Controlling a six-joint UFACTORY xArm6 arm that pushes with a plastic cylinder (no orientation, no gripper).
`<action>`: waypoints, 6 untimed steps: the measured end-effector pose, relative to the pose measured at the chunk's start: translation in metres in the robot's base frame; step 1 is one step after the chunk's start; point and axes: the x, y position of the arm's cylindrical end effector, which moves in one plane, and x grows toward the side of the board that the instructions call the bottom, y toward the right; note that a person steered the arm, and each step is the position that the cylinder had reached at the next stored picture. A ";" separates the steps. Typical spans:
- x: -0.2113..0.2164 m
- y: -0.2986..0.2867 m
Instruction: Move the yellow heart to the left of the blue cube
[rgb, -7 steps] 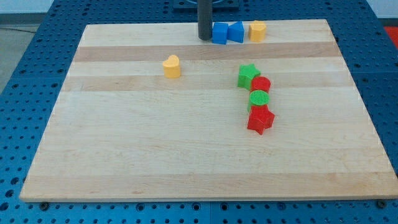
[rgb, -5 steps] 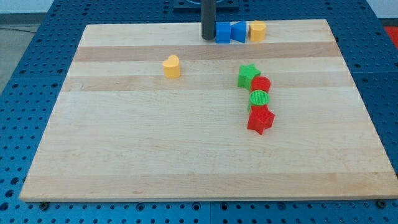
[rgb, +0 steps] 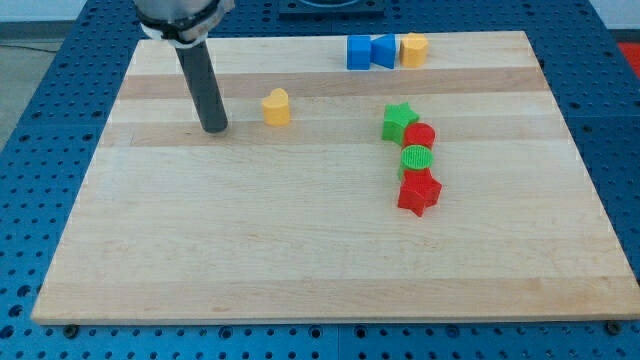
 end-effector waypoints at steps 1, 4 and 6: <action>0.000 0.057; -0.040 0.078; -0.043 0.040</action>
